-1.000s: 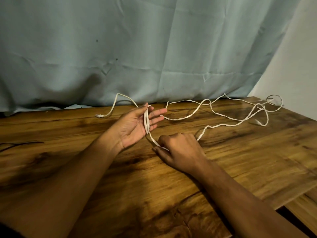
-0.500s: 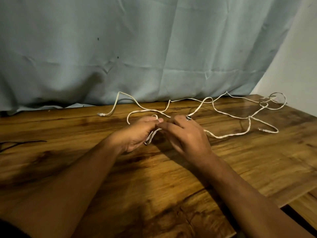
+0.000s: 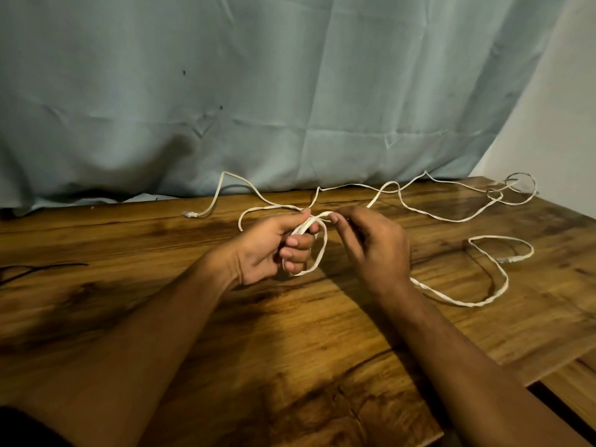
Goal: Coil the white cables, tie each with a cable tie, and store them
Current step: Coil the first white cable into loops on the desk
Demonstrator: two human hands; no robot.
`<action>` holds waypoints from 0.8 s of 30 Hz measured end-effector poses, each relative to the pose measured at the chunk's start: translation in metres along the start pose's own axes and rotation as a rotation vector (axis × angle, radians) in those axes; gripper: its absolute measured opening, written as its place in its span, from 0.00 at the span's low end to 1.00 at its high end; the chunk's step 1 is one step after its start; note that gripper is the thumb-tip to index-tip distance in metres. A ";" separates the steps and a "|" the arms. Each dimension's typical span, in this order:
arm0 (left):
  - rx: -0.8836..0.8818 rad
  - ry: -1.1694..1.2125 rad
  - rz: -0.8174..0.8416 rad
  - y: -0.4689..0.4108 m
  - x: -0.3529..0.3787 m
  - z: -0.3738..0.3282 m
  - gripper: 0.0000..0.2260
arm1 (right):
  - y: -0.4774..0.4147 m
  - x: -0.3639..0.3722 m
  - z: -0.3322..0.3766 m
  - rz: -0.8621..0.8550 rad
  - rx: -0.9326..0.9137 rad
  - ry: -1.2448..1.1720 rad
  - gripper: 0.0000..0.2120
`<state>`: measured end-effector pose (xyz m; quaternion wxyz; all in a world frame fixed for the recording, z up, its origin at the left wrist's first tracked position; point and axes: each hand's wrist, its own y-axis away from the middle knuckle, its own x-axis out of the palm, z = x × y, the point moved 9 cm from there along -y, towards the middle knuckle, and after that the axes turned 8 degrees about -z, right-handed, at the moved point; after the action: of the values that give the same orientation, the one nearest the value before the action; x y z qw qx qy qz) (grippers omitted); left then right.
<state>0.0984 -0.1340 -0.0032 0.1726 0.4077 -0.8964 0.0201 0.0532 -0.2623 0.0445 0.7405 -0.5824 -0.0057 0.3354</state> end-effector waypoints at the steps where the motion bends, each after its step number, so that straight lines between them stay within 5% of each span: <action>1: 0.001 0.007 0.018 0.001 0.000 0.000 0.15 | 0.000 0.000 -0.002 0.002 0.019 0.007 0.15; 10: -0.026 0.105 0.073 0.002 0.006 0.003 0.12 | 0.002 0.004 -0.007 0.013 0.065 0.012 0.18; 15: -0.002 0.283 0.031 -0.004 0.001 -0.003 0.10 | 0.011 0.024 0.002 0.254 -0.024 0.235 0.17; 19: 0.086 0.443 -0.047 -0.003 -0.020 -0.024 0.08 | 0.024 0.049 0.003 0.543 -0.018 0.477 0.37; 24: 0.153 0.530 -0.267 -0.002 -0.054 -0.033 0.12 | 0.033 0.061 0.018 0.590 -0.141 0.523 0.36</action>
<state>0.1426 -0.0902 0.0102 0.3702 0.5142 -0.7547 0.1703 0.0774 -0.2128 -0.0015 0.5471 -0.6741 0.3273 0.3730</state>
